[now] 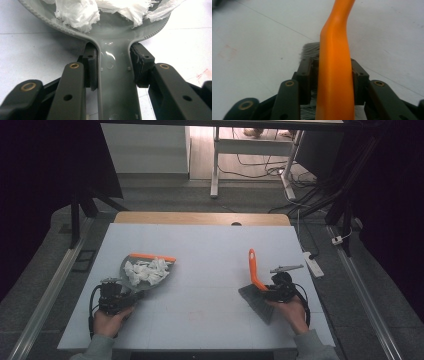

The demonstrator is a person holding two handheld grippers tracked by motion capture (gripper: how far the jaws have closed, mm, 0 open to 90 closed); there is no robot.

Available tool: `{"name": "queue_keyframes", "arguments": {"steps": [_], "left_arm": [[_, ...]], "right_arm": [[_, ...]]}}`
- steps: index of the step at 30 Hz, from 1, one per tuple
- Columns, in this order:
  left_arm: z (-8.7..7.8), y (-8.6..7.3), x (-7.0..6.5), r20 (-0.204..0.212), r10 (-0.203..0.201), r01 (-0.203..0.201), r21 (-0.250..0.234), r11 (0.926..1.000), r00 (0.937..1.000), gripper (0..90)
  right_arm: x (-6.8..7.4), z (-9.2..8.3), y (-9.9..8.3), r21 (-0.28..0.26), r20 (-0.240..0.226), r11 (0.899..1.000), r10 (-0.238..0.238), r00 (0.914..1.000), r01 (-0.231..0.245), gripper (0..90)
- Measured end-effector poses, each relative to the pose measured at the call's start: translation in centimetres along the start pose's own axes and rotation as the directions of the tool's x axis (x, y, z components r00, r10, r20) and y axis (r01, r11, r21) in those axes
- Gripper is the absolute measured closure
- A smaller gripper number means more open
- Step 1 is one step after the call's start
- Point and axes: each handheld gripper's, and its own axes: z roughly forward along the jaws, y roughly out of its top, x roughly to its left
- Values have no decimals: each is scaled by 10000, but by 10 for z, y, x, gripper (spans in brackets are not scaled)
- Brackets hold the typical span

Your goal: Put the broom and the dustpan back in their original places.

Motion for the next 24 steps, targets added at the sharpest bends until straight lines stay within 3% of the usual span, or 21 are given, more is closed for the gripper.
{"name": "queue_keyframes", "arguments": {"steps": [7,10,15,17,18,24], "left_arm": [[3,-1,-1,-152,-105,108,171,9998,9998,611],[4,-1,0,-157,-101,106,307,9995,9998,609],[5,-1,-1,-176,-43,50,383,9993,9998,607],[6,-2,-1,-54,-78,80,417,9991,10000,600],[6,-2,0,15,-63,62,430,9991,10000,584],[2,-3,-4,-144,210,-206,290,9994,9997,398]], "right_arm": [[-5,5,-1,180,257,9998,-123,9996,118,492],[-6,7,-1,368,666,9991,-223,9975,198,448],[-7,8,-1,349,700,9992,-196,9974,172,430],[-6,7,-1,318,1087,9991,-315,9936,282,403],[-5,6,-1,289,1312,9990,-389,9906,354,387],[-4,3,0,-10,1406,9985,-548,9885,555,398]]}}
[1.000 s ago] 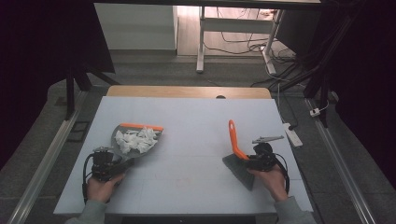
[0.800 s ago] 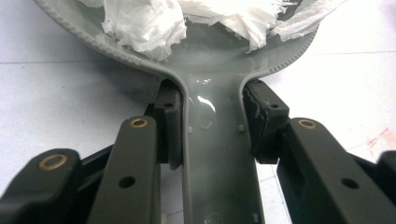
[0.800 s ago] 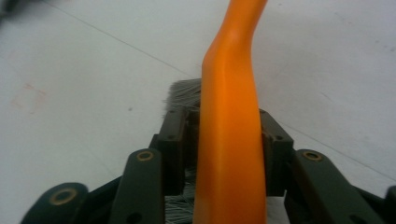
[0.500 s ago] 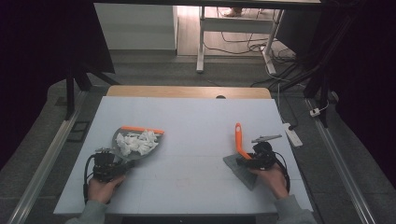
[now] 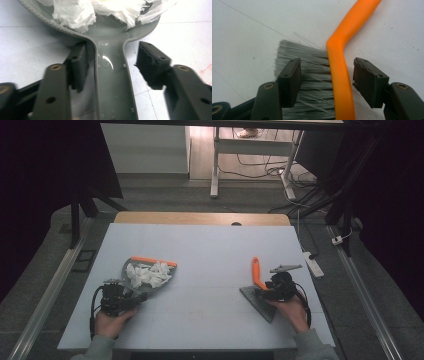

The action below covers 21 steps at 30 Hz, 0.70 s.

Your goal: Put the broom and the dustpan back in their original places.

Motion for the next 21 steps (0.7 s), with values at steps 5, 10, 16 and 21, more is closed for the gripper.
{"name": "queue_keyframes", "arguments": {"steps": [5,10,16,21], "left_arm": [[-8,-3,-2,-276,268,-273,-164,9995,9993,307],[-25,-6,-8,-90,1216,-1219,-576,9909,9925,318],[-32,-5,-17,575,2286,-2220,-1020,9697,9718,336],[-31,-5,-22,1240,3111,-2976,-1159,9476,9422,350]], "right_arm": [[4,-8,1,-587,83,9976,-371,9993,375,399],[12,-16,1,-1014,-132,9910,-893,9959,876,411],[23,-20,-5,-1248,-677,9777,-1784,9816,1691,435],[32,-21,-12,-1256,-971,9682,-2289,9686,2162,440]]}}
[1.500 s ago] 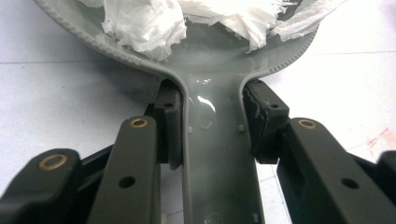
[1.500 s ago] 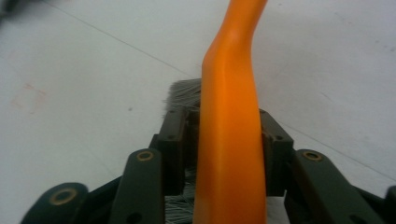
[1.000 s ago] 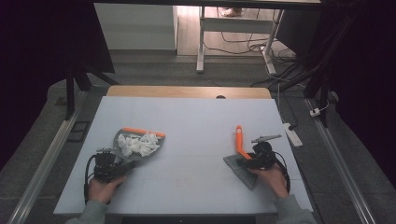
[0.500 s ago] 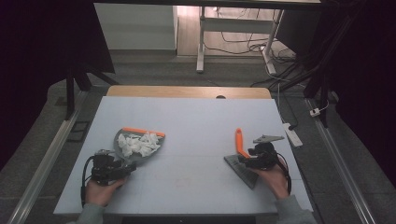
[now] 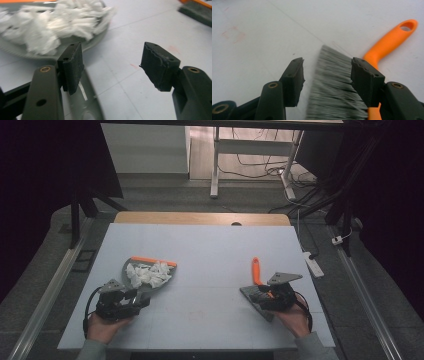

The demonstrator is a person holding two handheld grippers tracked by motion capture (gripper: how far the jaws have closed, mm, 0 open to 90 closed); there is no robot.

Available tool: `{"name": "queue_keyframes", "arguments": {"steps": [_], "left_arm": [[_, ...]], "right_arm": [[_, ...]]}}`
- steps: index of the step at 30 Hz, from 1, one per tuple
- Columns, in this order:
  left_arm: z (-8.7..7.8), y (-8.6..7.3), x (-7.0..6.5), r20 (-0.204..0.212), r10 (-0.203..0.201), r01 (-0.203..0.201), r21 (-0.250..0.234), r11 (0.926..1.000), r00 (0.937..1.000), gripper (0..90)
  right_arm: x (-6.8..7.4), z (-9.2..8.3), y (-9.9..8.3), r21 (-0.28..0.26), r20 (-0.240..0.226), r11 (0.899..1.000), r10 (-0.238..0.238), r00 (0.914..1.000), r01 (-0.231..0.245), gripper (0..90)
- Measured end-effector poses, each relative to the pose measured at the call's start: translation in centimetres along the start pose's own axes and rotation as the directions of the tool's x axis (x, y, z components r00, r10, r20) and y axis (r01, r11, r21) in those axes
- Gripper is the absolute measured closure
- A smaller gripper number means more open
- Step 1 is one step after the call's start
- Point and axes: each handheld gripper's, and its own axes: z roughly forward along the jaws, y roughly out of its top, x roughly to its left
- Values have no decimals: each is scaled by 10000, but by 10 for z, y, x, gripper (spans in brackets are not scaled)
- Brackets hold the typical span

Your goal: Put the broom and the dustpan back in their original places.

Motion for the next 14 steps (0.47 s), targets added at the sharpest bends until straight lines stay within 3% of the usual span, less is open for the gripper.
{"name": "queue_keyframes", "arguments": {"steps": [6,14], "left_arm": [[3,-1,2,185,122,-125,155,9998,9998,354],[4,-1,2,221,198,-204,257,9995,9996,350]], "right_arm": [[7,0,-4,-103,-181,9992,-382,9991,380,443],[8,-1,-4,-226,-246,9985,-505,9984,500,443]]}}
